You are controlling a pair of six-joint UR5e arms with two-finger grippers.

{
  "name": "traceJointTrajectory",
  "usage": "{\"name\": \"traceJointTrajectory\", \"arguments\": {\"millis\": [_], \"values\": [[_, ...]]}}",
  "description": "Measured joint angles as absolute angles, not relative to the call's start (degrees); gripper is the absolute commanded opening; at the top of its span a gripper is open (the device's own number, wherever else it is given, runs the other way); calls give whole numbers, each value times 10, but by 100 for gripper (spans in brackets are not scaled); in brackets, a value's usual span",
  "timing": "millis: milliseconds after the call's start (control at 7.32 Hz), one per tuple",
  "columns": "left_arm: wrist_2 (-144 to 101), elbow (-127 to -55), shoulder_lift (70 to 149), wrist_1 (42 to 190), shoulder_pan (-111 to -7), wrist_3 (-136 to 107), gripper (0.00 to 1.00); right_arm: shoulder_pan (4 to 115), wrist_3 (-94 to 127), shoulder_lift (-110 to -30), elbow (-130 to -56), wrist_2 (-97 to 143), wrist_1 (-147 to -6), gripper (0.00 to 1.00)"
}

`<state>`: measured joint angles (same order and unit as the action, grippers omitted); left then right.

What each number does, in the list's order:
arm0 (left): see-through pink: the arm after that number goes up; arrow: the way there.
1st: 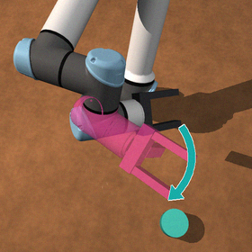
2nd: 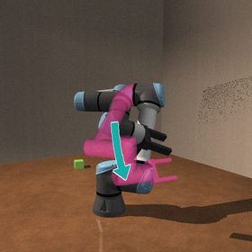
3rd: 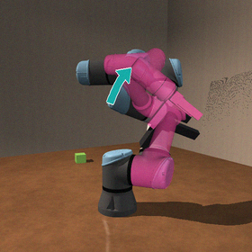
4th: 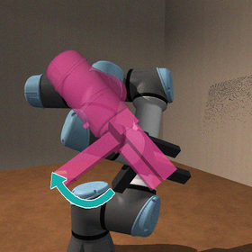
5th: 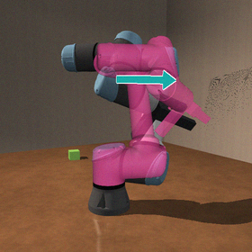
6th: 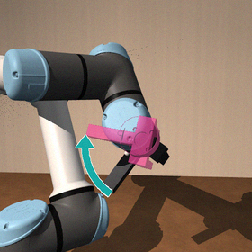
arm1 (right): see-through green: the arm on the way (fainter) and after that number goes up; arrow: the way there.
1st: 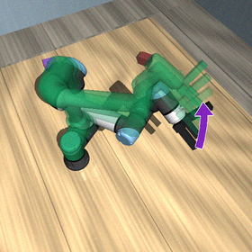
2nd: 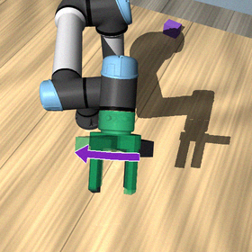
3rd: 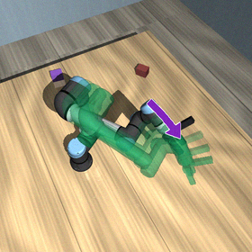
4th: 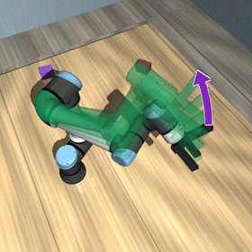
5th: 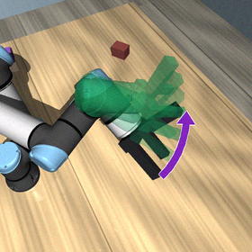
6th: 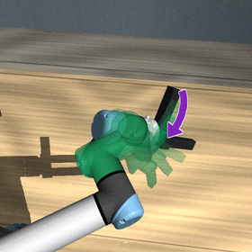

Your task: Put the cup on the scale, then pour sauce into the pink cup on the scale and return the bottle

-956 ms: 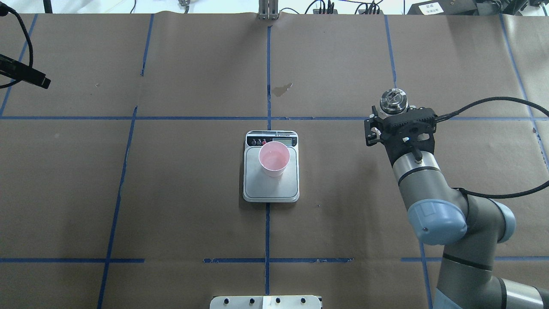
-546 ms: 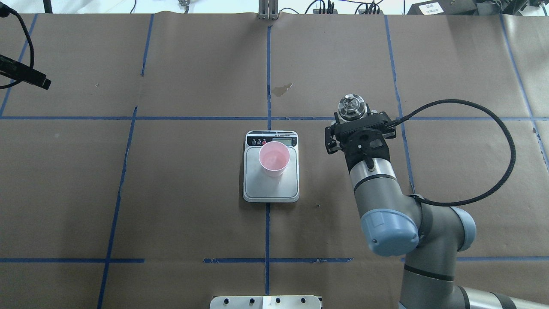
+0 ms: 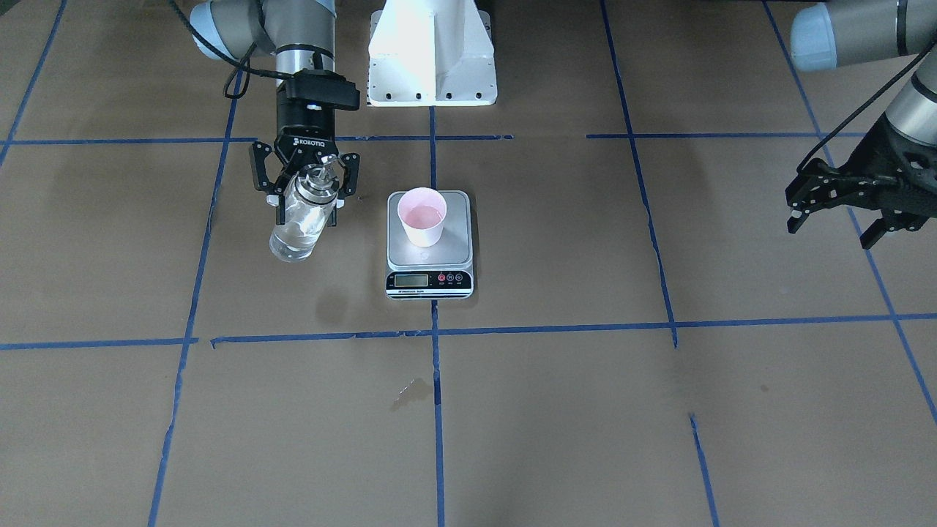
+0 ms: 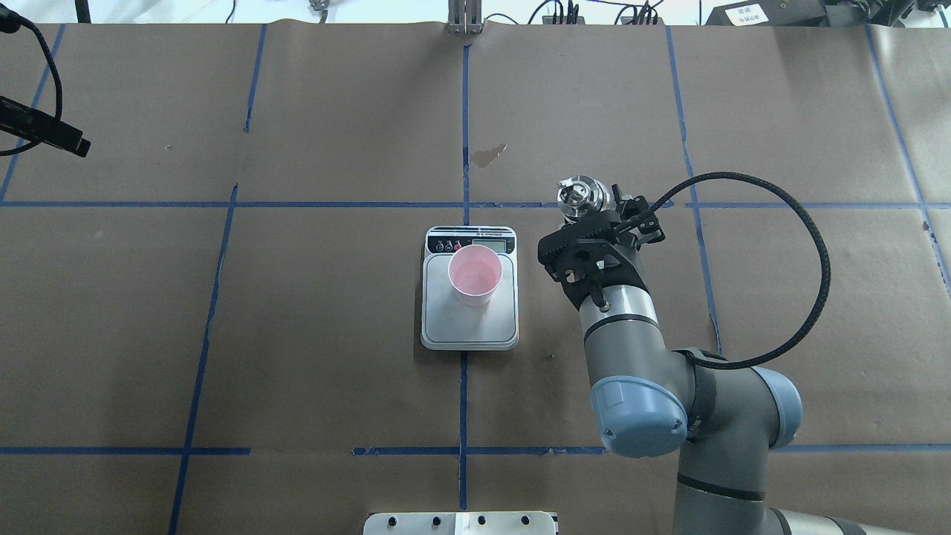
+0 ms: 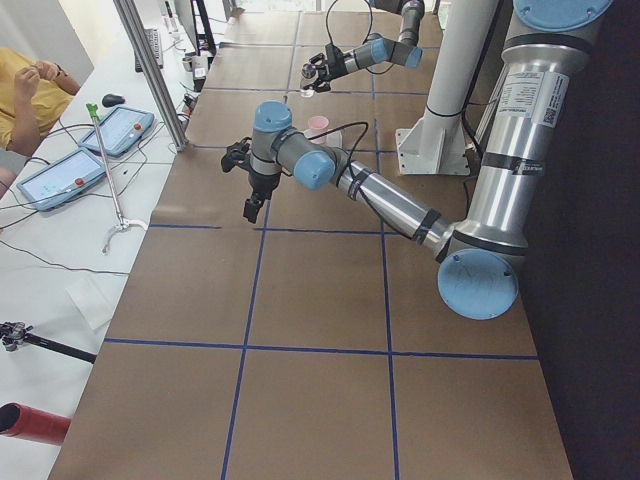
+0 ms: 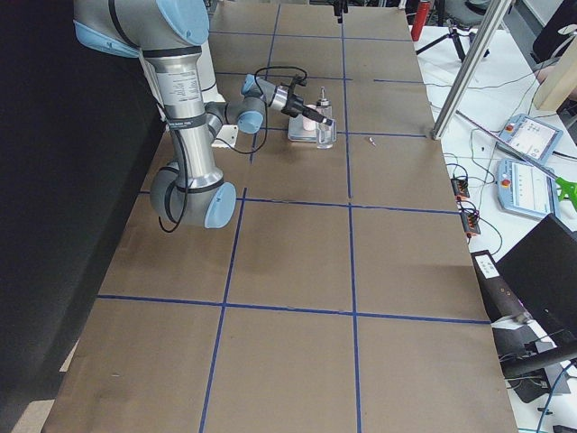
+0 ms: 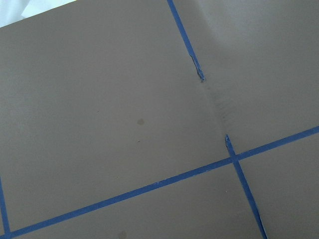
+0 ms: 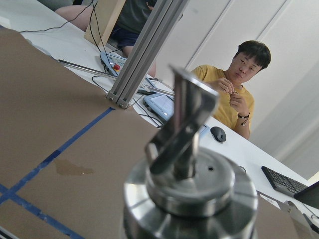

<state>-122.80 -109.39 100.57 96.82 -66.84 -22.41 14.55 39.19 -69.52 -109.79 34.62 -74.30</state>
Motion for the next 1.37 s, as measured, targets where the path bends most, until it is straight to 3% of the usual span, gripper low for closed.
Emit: {"name": "traceJointTrajectory", "arguments": {"millis": [683,1365], "values": [[-1228,-1090,1006,969,-668,-234,100,122,148,-657,-1086,279,-858,0],[-1228,-1090,1005,969,-669,-235,100,121,20,-636,-1038,229,-868,0]]}}
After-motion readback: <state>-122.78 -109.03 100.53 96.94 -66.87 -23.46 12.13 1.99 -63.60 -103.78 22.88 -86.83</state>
